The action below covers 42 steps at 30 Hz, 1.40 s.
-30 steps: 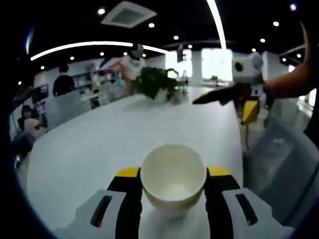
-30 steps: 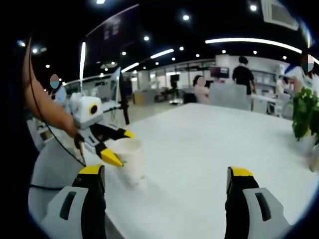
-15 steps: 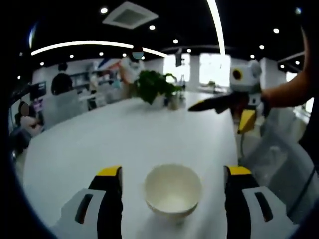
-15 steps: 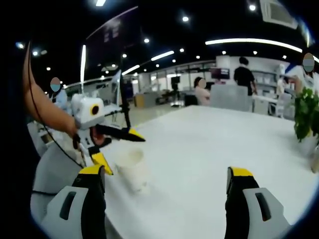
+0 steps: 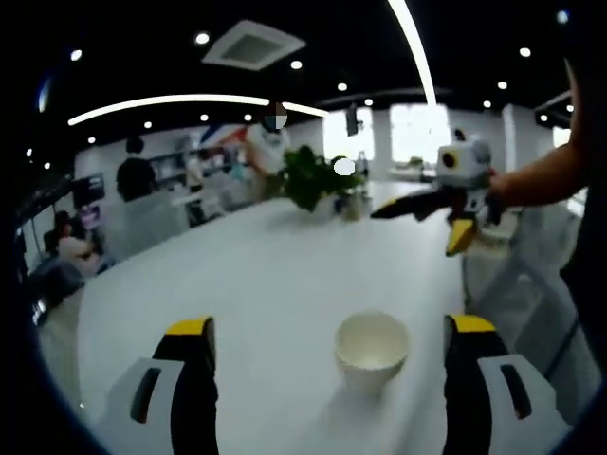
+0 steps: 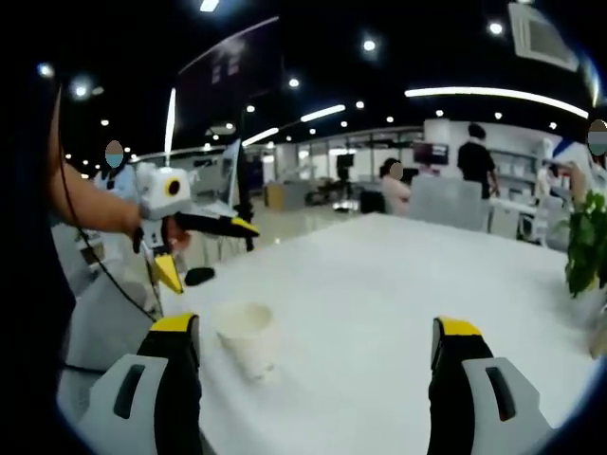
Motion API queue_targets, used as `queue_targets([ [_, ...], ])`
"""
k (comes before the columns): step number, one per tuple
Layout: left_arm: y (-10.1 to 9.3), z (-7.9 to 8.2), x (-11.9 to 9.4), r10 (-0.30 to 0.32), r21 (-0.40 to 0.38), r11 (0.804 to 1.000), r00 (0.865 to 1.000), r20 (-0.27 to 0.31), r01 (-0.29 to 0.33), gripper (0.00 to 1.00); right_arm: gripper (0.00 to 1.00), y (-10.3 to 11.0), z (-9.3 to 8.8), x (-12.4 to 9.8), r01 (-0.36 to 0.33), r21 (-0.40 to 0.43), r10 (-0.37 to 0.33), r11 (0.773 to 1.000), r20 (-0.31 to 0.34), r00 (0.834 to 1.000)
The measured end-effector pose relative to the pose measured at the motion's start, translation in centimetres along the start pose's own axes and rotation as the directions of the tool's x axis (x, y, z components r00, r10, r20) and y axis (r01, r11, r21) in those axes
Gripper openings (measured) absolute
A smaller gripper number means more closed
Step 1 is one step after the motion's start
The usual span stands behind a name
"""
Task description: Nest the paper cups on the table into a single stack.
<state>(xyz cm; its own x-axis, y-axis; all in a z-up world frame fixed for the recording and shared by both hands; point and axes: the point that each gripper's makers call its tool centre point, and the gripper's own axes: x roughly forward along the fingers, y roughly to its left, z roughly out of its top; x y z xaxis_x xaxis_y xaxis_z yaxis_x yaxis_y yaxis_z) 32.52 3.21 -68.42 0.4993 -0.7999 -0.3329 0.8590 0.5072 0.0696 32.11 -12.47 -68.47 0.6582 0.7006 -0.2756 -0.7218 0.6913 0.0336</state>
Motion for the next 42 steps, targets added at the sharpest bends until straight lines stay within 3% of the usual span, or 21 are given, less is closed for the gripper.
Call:
queue_targets([
  [8, 0.6, -2.1, -1.8, 0.052, -0.042, 0.998, 0.999, -0.015, -0.053, 0.98, 1.0, 1.1, -1.8, 1.0, -0.033, -0.008, 0.033, 0.999, -0.042, 0.999],
  [10, 0.3, -3.3, -1.8, 0.056, -0.008, 0.998, 0.998, -0.04, -0.056, 0.98, 1.0, 1.7, -2.8, 1.4, -0.054, -0.026, 0.052, 0.998, -0.066, 0.996],
  [13, 0.0, -4.7, -1.8, 0.058, -0.016, 0.998, 0.996, -0.074, -0.059, 0.98, 1.0, 2.5, -3.9, 1.6, -0.076, -0.04, 0.072, 0.996, -0.09, 0.993],
  [19, -1.9, -7.2, -0.9, 0.017, -0.042, 0.999, 0.993, -0.114, -0.022, 0.97, 1.0, 4.1, -6.0, 2.0, -0.105, 0.012, 0.106, 0.994, -0.104, 0.989],
  [25, -3.5, -8.7, 0.5, -0.014, -0.047, 0.999, 0.991, -0.133, 0.008, 0.94, 1.0, 5.8, -7.8, 2.7, -0.137, -0.003, 0.136, 0.991, -0.143, 0.98],
  [36, -4.4, -10.3, 3.4, -0.079, 0.003, 0.997, 0.977, -0.198, 0.081, 0.79, 0.81, 6.0, -9.7, 4.6, -0.174, -0.024, 0.165, 0.984, -0.208, 0.964],
  [40, -3.5, -10.4, 4.2, -0.06, 0.018, 0.998, 0.972, -0.227, 0.065, 0.6, 0.71, 5.9, -9.8, 5.5, -0.184, -0.047, 0.169, 0.982, -0.225, 0.96],
  [42, -3.7, -10.2, 4.5, -0.083, 0.002, 0.996, 0.971, -0.224, 0.086, 0.6, 0.68, 6.0, -9.9, 5.9, -0.193, -0.044, 0.177, 0.98, -0.241, 0.954],
])
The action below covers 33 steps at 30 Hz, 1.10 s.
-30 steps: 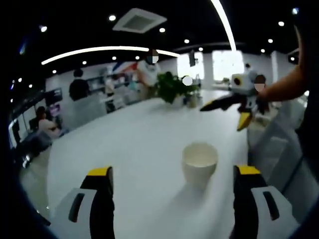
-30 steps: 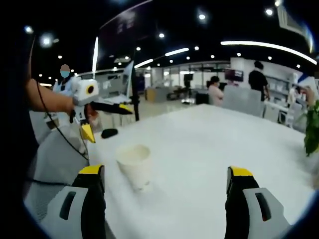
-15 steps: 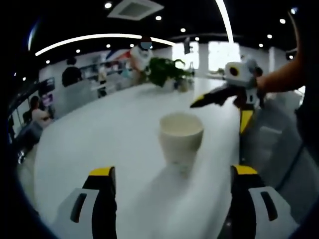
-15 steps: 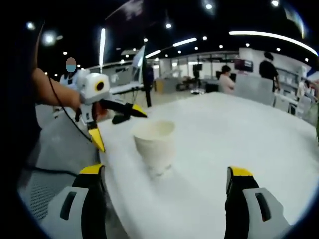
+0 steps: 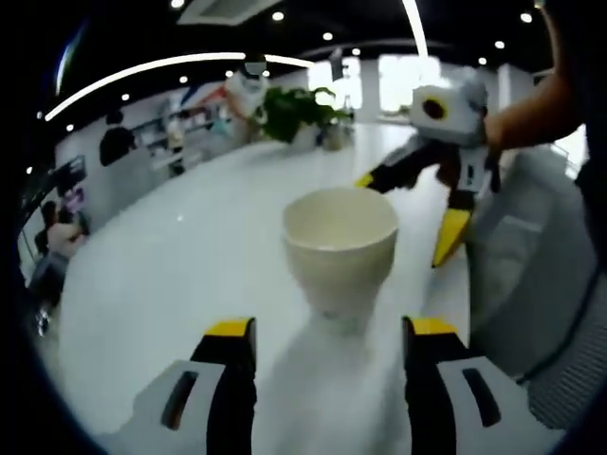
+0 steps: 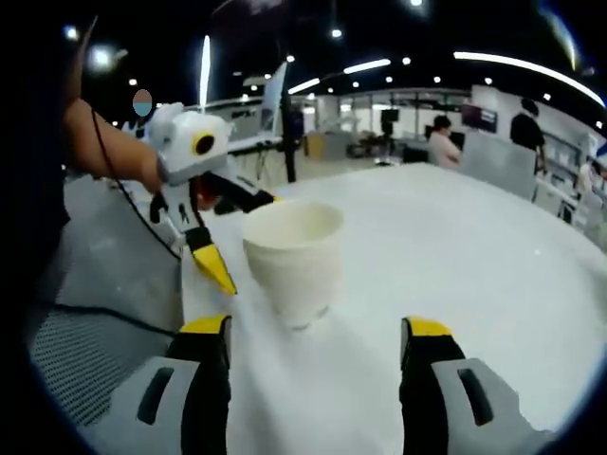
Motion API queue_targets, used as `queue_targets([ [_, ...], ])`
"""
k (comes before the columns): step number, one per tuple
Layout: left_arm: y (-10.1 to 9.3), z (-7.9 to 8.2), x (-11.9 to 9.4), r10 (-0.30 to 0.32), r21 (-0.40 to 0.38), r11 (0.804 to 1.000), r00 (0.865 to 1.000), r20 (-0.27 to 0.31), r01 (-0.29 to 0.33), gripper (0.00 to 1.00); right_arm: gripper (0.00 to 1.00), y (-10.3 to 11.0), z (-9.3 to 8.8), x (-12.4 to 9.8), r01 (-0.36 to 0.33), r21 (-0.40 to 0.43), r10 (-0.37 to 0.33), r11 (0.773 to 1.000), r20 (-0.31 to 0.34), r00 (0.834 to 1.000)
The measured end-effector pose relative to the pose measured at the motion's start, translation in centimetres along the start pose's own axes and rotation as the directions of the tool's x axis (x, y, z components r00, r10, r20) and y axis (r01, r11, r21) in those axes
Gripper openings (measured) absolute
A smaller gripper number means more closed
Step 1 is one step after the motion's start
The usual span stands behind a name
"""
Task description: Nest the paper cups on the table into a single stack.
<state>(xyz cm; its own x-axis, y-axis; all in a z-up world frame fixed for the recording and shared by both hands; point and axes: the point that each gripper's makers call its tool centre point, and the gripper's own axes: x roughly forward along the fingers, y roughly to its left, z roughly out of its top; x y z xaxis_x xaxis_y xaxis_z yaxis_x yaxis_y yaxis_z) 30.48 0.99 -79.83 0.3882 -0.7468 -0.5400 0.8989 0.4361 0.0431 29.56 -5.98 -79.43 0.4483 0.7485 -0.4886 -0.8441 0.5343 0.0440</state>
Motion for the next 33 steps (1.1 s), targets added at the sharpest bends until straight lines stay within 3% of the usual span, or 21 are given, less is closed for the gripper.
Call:
queue_targets([
  [6, -0.4, 0.7, 1.0, -0.037, 0.008, 0.999, 0.999, 0.002, 0.037, 0.54, 0.53, 0.3, 0.5, 1.6, -0.031, -0.045, 0.03, 0.999, -0.029, 0.999],
  [14, -0.8, 0.9, 1.8, -0.062, 0.054, 0.997, 0.998, 0.003, 0.061, 0.36, 0.32, 1.1, 0.8, 2.7, -0.086, -0.051, 0.084, 0.995, -0.032, 0.996],
  [23, 0.1, 1.5, 2.1, -0.041, 0.039, 0.998, 0.999, -0.003, 0.041, 0.35, 0.31, 0.2, 1.3, 2.9, -0.078, -0.018, 0.077, 0.997, -0.037, 0.996],
  [33, 5.3, 3.6, 4.5, -0.015, 0.08, 0.997, 1.0, -0.025, 0.017, 0.35, 0.3, -5.1, 3.3, 4.9, -0.067, -0.024, 0.066, 0.997, -0.032, 0.997],
])
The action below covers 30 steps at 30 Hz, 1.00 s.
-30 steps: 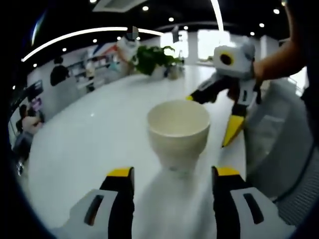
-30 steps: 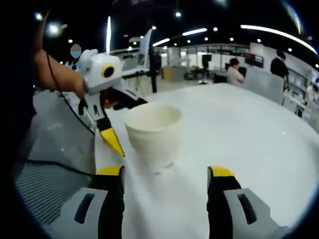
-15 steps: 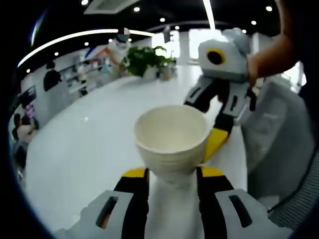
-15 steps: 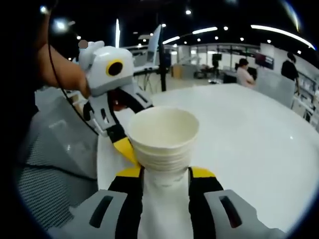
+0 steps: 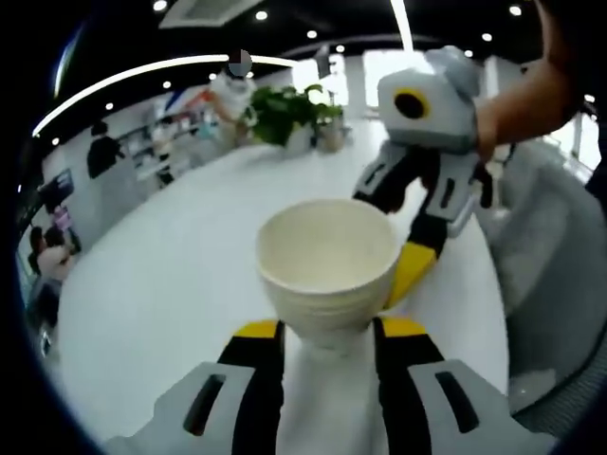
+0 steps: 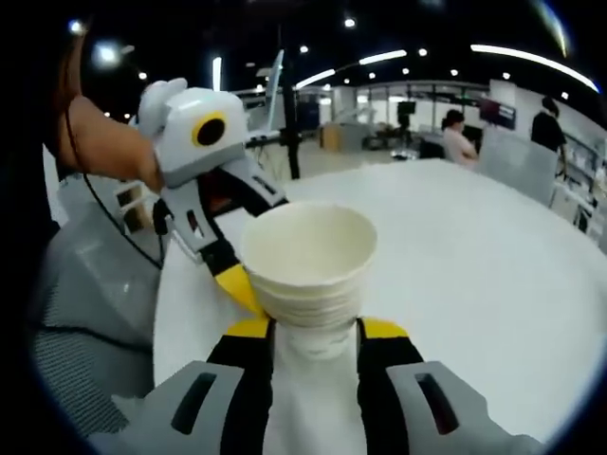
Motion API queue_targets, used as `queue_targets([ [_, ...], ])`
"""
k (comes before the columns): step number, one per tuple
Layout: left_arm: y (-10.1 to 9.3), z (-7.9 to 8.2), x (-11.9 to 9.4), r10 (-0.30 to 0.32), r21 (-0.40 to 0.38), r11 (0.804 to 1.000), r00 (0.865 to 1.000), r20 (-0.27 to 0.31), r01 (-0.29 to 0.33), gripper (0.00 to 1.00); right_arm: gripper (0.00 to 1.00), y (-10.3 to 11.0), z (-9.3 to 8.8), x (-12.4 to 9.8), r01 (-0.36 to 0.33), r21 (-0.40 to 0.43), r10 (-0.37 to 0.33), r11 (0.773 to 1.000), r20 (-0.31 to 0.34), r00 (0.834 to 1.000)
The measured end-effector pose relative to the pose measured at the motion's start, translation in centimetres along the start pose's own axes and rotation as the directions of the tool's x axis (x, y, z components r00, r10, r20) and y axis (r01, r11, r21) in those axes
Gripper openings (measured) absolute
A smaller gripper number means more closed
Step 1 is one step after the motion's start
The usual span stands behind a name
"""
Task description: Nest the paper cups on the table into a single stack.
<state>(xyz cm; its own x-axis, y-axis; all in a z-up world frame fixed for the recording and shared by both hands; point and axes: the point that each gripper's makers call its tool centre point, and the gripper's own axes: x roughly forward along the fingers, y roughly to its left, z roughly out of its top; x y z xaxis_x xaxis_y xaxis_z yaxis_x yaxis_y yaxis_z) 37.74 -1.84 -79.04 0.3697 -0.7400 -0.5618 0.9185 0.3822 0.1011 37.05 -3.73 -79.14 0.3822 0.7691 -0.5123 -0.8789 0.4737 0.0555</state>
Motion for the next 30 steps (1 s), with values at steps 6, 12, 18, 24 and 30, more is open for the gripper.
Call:
queue_targets([
  [6, 3.6, 0.8, 1.0, 0.004, -0.021, 1.0, 1.0, -0.001, -0.004, 0.35, 0.3, -3.4, 1.7, 1.2, -0.005, -0.019, 0.005, 1.0, 0.002, 1.0],
  [12, 6.2, 0.4, 2.7, -0.005, -0.046, 0.999, 1.0, -0.004, 0.005, 0.35, 0.3, -5.8, 1.7, 2.9, -0.006, -0.014, 0.005, 1.0, -0.027, 1.0],
  [18, 8.7, 1.2, 3.8, 0.014, -0.049, 0.999, 1.0, 0.002, -0.014, 0.35, 0.3, -8.6, 2.7, 3.6, 0.024, -0.034, -0.025, 0.999, -0.026, 0.999],
  [24, 10.9, 1.8, 4.9, 0.016, -0.045, 0.999, 1.0, 0.005, -0.015, 0.35, 0.31, -10.9, 3.3, 4.2, 0.044, -0.035, -0.045, 0.998, -0.035, 0.998],
  [30, 10.4, 1.0, 5.5, -0.003, -0.03, 1.0, 1.0, -0.026, 0.003, 0.34, 0.31, -10.7, 2.1, 4.6, 0.05, -0.031, -0.052, 0.998, -0.06, 0.997],
])
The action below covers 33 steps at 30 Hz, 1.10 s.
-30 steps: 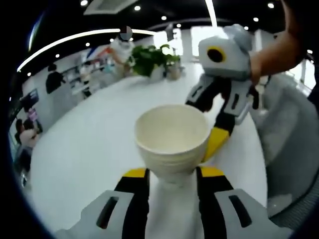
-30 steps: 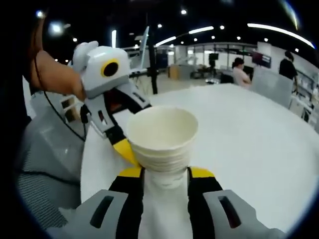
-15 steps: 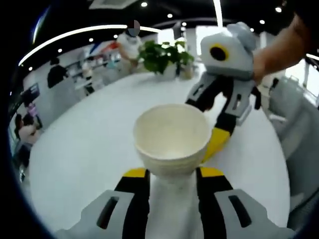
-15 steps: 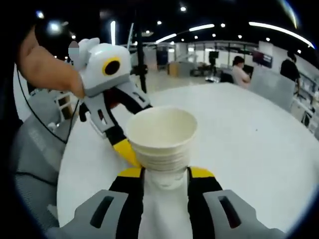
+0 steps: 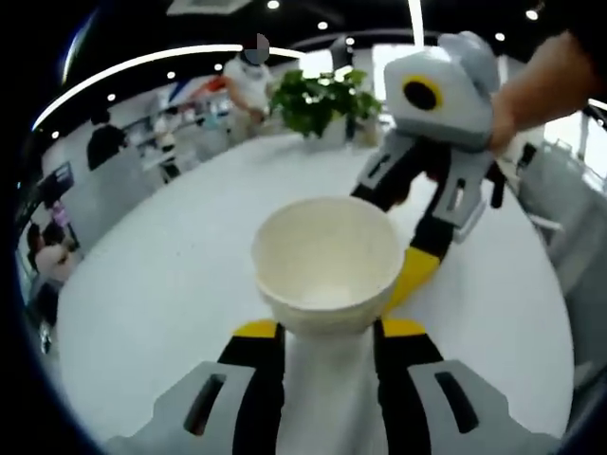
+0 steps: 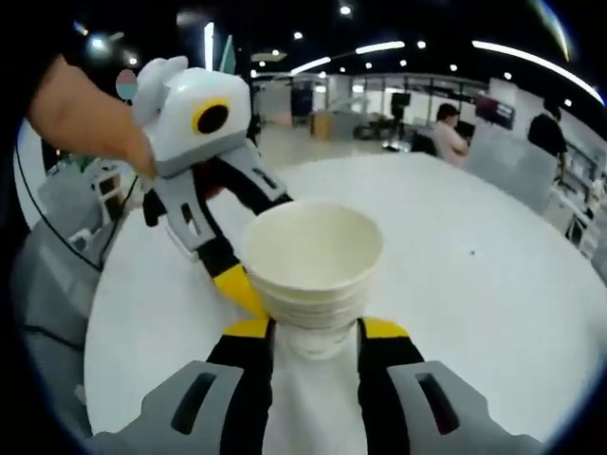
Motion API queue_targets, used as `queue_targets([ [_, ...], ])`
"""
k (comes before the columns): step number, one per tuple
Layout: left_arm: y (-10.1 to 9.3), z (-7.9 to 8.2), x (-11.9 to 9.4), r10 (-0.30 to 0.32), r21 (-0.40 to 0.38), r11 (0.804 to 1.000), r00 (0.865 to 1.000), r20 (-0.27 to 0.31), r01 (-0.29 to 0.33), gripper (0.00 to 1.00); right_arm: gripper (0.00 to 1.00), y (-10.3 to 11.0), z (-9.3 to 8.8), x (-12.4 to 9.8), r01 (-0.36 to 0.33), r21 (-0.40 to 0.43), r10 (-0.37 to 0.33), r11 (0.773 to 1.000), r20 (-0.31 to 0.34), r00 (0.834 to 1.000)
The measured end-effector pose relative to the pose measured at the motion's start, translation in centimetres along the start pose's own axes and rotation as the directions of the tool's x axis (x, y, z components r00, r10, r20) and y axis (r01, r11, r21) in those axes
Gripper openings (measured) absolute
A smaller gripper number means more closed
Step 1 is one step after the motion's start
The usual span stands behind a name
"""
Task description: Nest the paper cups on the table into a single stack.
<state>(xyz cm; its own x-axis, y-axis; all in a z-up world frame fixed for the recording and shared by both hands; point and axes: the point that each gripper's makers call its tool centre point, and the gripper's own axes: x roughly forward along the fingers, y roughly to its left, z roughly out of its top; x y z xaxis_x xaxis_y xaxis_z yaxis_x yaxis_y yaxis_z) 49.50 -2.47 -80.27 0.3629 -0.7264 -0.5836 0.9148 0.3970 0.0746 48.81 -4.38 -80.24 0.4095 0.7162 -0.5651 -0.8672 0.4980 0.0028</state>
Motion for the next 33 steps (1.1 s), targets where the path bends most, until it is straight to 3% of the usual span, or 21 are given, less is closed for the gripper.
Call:
queue_targets([
  [4, -0.2, -0.2, 0.1, -0.01, -0.017, 1.0, 1.0, -0.005, 0.009, 0.34, 0.31, 0.1, -0.4, 0.0, -0.003, 0.007, 0.003, 1.0, -0.009, 1.0],
  [6, -0.1, -0.4, 0.0, 0.004, -0.03, 1.0, 1.0, -0.018, -0.005, 0.38, 0.38, 0.3, -1.0, 0.0, -0.003, 0.022, 0.004, 1.0, -0.04, 0.999],
  [8, 0.5, -0.5, -0.2, 0.042, -0.082, 0.996, 0.999, 0.004, -0.041, 0.6, 0.58, 0.6, -1.3, -0.2, -0.007, 0.046, 0.009, 0.999, -0.044, 0.999],
  [11, 1.5, -1.1, -1.0, 0.104, -0.128, 0.986, 0.995, -0.001, -0.103, 0.9, 0.77, 0.5, -1.7, -1.1, 0.02, 0.052, -0.018, 0.998, -0.044, 0.999],
  [13, 1.5, -1.3, -1.9, 0.115, -0.135, 0.985, 0.993, 0.015, -0.112, 0.97, 0.86, 0.0, -1.3, -1.8, 0.057, 0.053, -0.056, 0.997, -0.015, 0.998],
  [16, 1.3, -1.5, -3.5, 0.14, -0.148, 0.98, 0.989, 0.048, -0.131, 0.98, 1.0, -1.2, -0.3, -3.5, 0.158, 0.098, -0.165, 0.982, 0.059, 0.985],
  [17, 1.2, -1.9, -4.1, 0.154, -0.164, 0.976, 0.987, 0.049, -0.144, 0.98, 0.99, -1.6, 0.1, -4.5, 0.197, 0.126, -0.209, 0.972, 0.089, 0.974],
  [23, 0.4, -3.0, -7.3, 0.229, -0.234, 0.95, 0.97, 0.082, -0.205, 0.98, 1.0, 0.0, -0.4, -7.1, 0.221, 0.214, -0.256, 0.952, 0.156, 0.954],
  [27, -0.4, -3.2, -9.4, 0.273, -0.251, 0.938, 0.956, 0.109, -0.239, 0.98, 1.0, 1.5, -0.8, -8.5, 0.245, 0.174, -0.274, 0.954, 0.167, 0.947],
  [33, -2.9, -3.8, -12.1, 0.296, -0.276, 0.928, 0.945, 0.136, -0.251, 0.98, 1.0, 2.3, -1.1, -10.7, 0.281, 0.206, -0.321, 0.937, 0.192, 0.927],
])
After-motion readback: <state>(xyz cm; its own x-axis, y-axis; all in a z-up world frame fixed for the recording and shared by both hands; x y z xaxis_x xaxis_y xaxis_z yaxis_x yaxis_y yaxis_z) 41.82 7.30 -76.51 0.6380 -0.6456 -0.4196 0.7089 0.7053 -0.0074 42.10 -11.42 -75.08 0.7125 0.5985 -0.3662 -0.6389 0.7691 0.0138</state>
